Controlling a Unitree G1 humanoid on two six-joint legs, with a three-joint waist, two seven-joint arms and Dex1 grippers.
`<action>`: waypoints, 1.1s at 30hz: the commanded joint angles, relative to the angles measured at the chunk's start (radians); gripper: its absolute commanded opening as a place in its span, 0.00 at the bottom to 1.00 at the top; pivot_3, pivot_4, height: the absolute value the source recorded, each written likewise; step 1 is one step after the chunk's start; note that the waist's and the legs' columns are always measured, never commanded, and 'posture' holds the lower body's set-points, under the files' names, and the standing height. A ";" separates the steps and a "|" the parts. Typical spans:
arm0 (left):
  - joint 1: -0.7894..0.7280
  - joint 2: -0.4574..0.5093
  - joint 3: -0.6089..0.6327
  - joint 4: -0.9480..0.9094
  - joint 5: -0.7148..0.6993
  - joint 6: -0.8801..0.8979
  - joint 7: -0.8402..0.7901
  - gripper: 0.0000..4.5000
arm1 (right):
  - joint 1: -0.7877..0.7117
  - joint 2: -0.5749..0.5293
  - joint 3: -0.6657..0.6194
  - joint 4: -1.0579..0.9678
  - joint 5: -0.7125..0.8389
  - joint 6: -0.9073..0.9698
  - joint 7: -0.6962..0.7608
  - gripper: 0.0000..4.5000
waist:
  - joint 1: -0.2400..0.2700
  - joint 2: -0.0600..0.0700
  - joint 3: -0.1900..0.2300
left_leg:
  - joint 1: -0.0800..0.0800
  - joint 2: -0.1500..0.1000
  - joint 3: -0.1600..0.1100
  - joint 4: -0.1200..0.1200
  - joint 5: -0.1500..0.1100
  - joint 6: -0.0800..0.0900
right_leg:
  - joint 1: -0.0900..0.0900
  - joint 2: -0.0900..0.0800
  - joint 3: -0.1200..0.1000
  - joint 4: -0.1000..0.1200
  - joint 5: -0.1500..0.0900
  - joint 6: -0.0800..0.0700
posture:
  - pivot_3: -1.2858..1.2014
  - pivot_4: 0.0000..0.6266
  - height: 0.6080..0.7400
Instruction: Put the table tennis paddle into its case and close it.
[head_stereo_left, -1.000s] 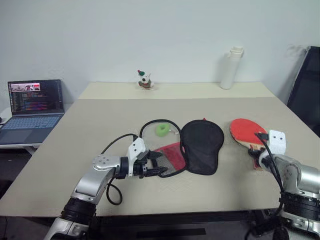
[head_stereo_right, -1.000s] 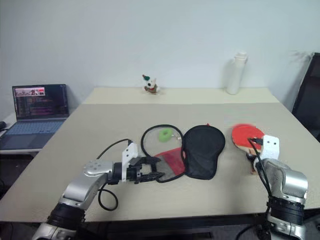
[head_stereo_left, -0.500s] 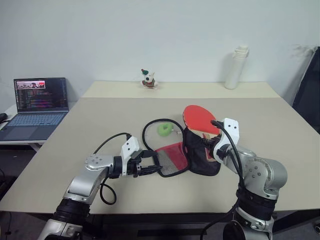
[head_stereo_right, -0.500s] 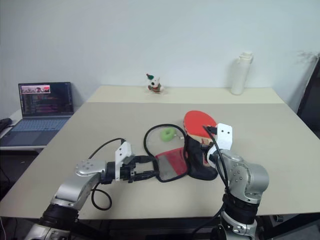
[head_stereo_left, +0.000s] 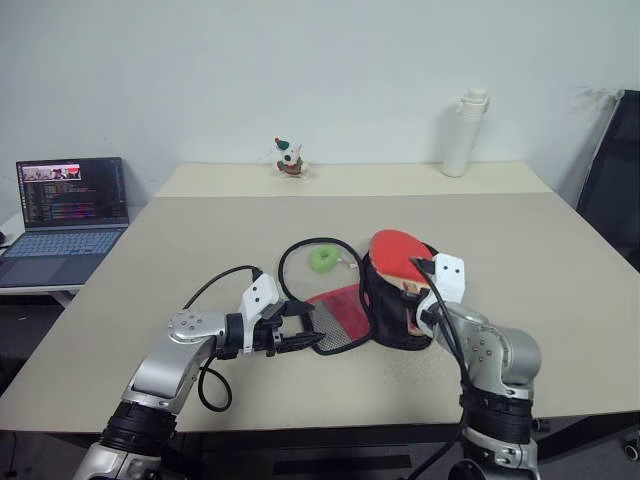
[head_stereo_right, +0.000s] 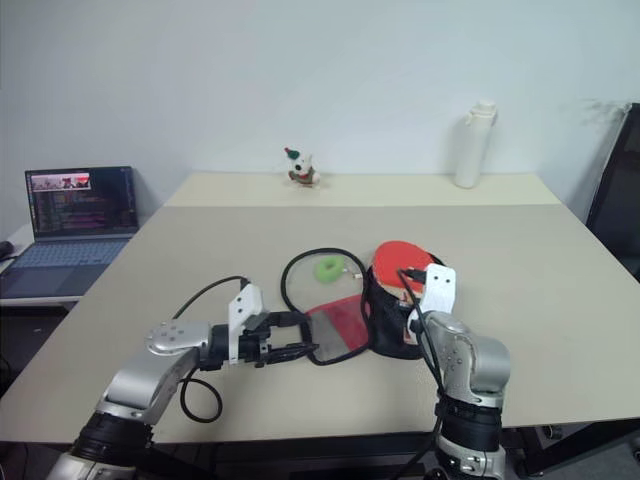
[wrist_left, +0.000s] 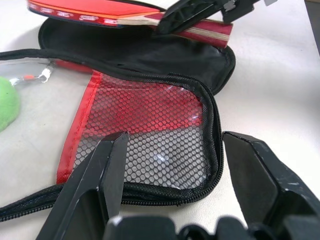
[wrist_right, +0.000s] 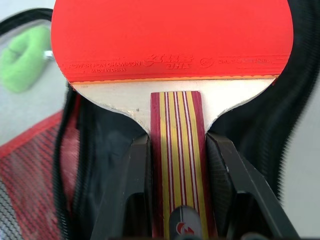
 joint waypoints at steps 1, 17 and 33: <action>-0.003 0.012 0.026 -0.040 -0.017 0.000 0.007 0.72 | 0.005 0.061 0.024 -0.010 0.008 -0.055 -0.004 0.24 | 0.000 0.000 0.000 | 0.000 0.000 0.000 0.000 0.000 0.000 | 0.000 0.000 0.000 0.000 0.000 0.000 | 0.52 0.24 1.00; 0.014 0.024 0.038 -0.049 -0.021 0.005 0.011 0.72 | 0.051 0.022 0.052 0.014 -0.019 -0.128 -0.059 0.99 | 0.000 0.000 0.000 | 0.000 0.000 0.000 0.000 0.000 0.000 | 0.000 0.000 0.000 0.000 0.000 0.000 | 0.52 0.24 1.00; 0.018 0.017 0.032 -0.041 -0.019 -0.003 0.017 0.72 | 0.170 -0.076 0.174 -0.042 -0.082 -0.152 -0.001 0.54 | 0.001 0.000 0.000 | 0.001 0.000 0.000 0.000 0.000 0.000 | 0.001 0.000 0.000 0.000 -0.002 0.003 | 0.52 0.24 1.00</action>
